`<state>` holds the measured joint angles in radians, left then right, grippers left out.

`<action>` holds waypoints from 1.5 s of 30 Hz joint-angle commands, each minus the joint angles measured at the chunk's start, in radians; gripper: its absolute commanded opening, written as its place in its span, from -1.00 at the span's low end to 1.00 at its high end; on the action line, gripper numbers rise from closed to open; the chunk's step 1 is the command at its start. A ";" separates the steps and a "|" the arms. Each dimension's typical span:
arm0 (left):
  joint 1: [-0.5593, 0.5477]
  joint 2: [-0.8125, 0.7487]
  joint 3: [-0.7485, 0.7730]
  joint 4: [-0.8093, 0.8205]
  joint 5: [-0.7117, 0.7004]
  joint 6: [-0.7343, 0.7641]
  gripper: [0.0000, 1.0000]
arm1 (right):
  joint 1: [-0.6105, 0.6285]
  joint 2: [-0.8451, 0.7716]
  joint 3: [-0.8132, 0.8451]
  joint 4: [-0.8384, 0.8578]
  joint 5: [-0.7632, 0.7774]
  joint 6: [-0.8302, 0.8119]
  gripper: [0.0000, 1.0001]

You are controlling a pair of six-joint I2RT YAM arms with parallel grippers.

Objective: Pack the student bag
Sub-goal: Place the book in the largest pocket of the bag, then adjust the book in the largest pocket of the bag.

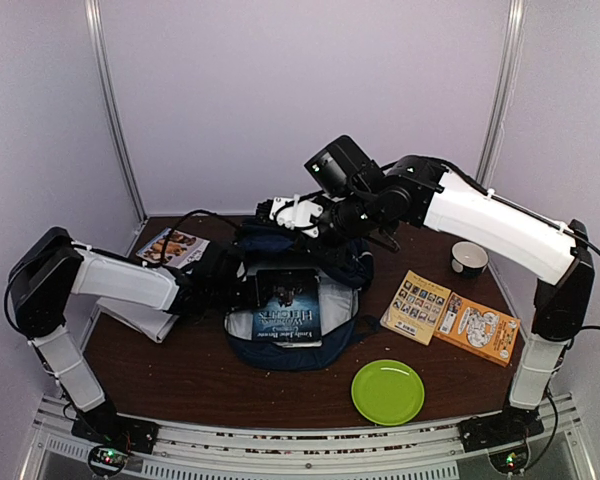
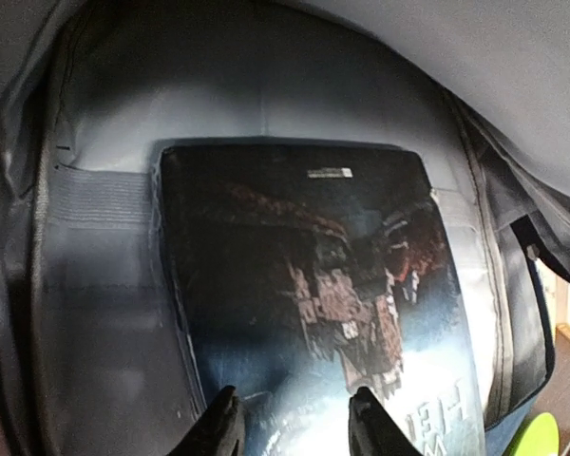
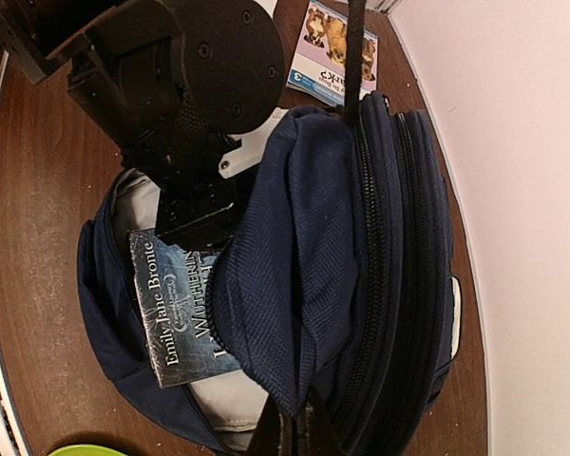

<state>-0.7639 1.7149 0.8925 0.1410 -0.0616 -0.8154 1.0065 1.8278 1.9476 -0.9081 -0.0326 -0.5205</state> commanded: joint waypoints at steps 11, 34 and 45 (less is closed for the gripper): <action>-0.214 -0.351 -0.135 -0.150 -0.196 0.398 -0.17 | 0.011 -0.019 -0.004 0.028 0.011 -0.019 -1.00; -0.304 -0.178 -0.003 -0.318 -0.160 0.952 -0.21 | 0.024 -0.014 -0.003 0.012 -0.022 -0.019 -1.00; -0.319 -0.037 0.047 -0.338 -0.225 0.962 -0.20 | 0.023 -0.013 0.014 0.002 -0.041 -0.027 -1.00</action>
<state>-1.0737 1.6432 0.9092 -0.2028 -0.2348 0.1318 1.0153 1.8282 1.9434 -0.9264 -0.0307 -0.5392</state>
